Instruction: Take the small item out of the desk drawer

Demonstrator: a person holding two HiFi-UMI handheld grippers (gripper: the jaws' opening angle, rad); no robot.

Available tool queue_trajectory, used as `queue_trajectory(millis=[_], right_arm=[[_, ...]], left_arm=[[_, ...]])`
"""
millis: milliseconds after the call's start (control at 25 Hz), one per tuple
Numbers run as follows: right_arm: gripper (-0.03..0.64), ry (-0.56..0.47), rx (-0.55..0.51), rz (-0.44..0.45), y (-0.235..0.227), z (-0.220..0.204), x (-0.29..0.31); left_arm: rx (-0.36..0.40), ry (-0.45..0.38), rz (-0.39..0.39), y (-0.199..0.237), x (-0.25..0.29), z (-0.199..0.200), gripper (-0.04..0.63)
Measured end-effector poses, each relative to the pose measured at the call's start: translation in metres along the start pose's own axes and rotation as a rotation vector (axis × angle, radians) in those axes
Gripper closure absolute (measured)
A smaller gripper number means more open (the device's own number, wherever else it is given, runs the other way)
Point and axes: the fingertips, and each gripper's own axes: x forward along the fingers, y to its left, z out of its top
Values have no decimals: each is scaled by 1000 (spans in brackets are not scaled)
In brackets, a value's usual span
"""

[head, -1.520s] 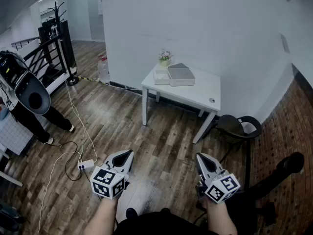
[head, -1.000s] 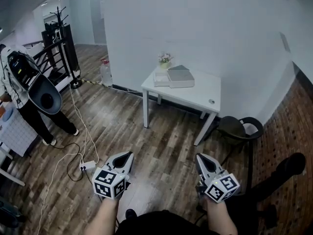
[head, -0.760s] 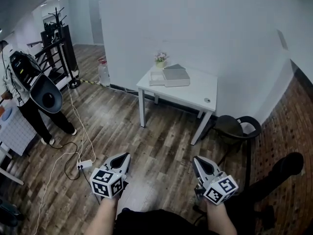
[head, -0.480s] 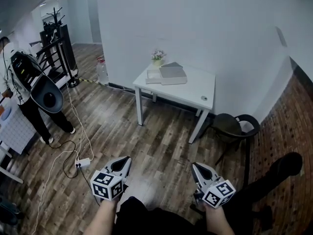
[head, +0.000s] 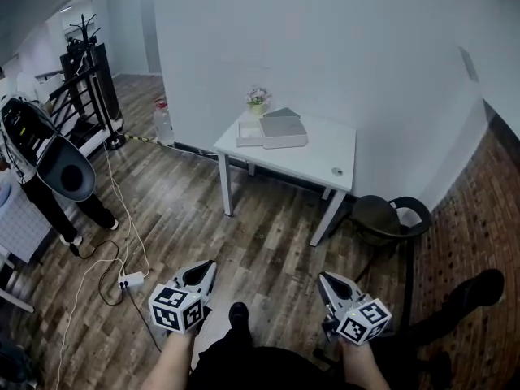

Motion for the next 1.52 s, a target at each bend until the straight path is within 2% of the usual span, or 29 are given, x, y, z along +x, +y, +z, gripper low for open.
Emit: queue_trajectory(millis=[200, 400, 600, 920, 1160, 1360, 1520], right_arm=[[614, 22, 10, -2, -36, 7, 54], [614, 20, 28, -15, -70, 26, 122], [614, 65, 30, 14, -89, 30, 201], [614, 61, 32, 55, -98, 47, 304], [614, 104, 57, 61, -112, 36, 340], [614, 124, 84, 66, -148, 33, 378], [614, 135, 88, 98, -189, 42, 423]], left_arm=[[-9, -37, -20, 38, 54, 30, 586], [10, -13, -43, 84, 110, 62, 584], [16, 8, -57, 134, 162, 87, 584], [16, 54, -67, 205, 208, 102, 586], [2, 59, -57, 233, 227, 105, 586], [-31, 81, -28, 261, 263, 102, 585], [-33, 90, -2, 281, 310, 115, 585]])
